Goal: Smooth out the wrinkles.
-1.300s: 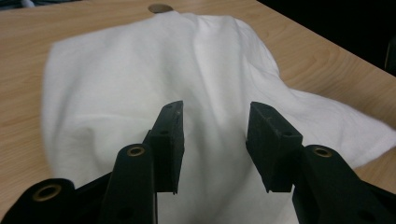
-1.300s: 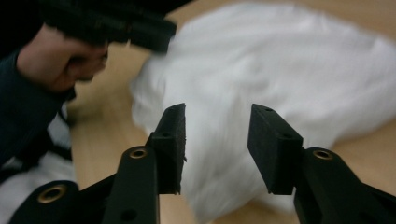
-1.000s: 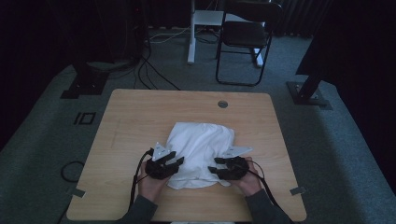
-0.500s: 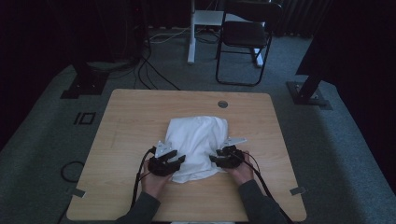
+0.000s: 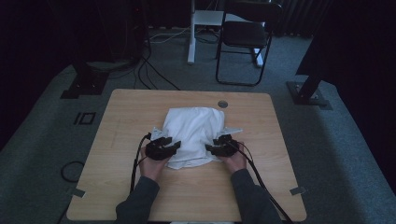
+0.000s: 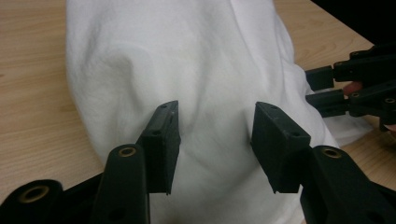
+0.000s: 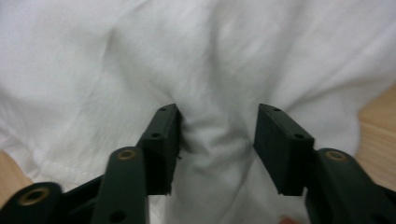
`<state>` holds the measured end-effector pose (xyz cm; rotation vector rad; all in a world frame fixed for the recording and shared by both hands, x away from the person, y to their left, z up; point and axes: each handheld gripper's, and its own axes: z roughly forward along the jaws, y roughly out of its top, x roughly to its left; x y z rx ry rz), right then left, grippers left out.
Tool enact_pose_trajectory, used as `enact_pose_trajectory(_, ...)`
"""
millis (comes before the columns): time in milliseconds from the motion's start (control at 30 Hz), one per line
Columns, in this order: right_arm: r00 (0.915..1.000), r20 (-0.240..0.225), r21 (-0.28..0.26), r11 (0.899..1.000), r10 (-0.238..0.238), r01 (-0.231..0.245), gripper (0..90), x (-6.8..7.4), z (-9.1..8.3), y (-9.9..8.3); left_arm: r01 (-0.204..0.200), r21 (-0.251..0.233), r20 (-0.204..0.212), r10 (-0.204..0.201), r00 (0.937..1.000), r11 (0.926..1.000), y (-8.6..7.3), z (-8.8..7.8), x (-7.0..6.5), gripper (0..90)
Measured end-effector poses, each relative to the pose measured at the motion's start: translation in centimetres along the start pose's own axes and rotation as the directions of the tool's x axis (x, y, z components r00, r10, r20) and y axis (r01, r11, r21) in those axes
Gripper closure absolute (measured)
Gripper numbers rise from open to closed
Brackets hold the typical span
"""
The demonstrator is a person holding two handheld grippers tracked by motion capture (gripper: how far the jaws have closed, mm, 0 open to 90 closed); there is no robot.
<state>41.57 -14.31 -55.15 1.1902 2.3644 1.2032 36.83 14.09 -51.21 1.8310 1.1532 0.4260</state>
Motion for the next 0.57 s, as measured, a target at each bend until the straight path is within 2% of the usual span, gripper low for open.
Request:
enact_pose_trajectory(100, 0.9997, -0.010, -0.044, 0.999, 0.021, -0.022, 39.1, -0.5, -1.1, 0.1, 0.000, -0.050, -0.017, -0.001, 0.9999, 0.9988, 0.3, -1.3, 0.1, 49.2)
enact_pose_trajectory(133, 0.9996, -0.019, -0.075, 0.997, 0.023, -0.024, 36.6, -0.5, -1.9, 0.1, 0.003, -0.067, -0.021, -0.005, 0.9998, 0.9978, 0.4, -2.0, 0.2, 48.5)
enact_pose_trajectory(167, 0.9994, -0.026, -0.122, 0.992, 0.024, -0.027, 32.5, -0.7, -3.7, -0.1, -0.004, -0.093, -0.040, 0.000, 0.9992, 0.9956, 0.6, -3.3, 0.8, 47.3)
enact_pose_trajectory(200, 0.9994, -0.026, -0.122, 0.992, 0.024, -0.027, 32.5, -0.7, -3.7, -0.1, -0.004, -0.093, -0.040, 0.000, 0.9992, 0.9956, 0.6, -3.3, 0.8, 47.2)
enact_pose_trajectory(300, 0.9995, 0.008, -0.154, 0.988, 0.031, -0.029, 31.1, -1.2, -6.2, -0.6, -0.003, -0.118, -0.068, -0.005, 0.9977, 0.9930, 0.8, -5.2, 1.9, 47.2)
enact_pose_trajectory(367, 0.9979, 0.022, -0.179, 0.982, 0.061, -0.056, 31.1, -2.2, -8.0, -1.4, 0.002, -0.132, -0.088, -0.014, 0.9960, 0.9912, 0.8, -6.3, 2.7, 47.1)
enact_pose_trajectory(500, 0.9955, 0.046, -0.184, 0.980, 0.083, -0.073, 31.1, -3.0, -9.2, -2.2, 0.001, -0.146, -0.126, -0.019, 0.9919, 0.9893, 0.6, -8.2, 4.2, 46.8)
enact_pose_trajectory(533, 0.9945, 0.044, -0.189, 0.978, 0.095, -0.085, 31.0, -3.3, -9.6, -2.5, 0.001, -0.146, -0.126, -0.019, 0.9919, 0.9893, 0.6, -8.2, 4.2, 46.8)
enact_pose_trajectory(567, 0.9945, 0.044, -0.189, 0.978, 0.095, -0.085, 31.0, -3.3, -9.6, -2.5, 0.000, -0.160, -0.139, -0.022, 0.9900, 0.9871, 0.6, -9.0, 4.9, 46.8)
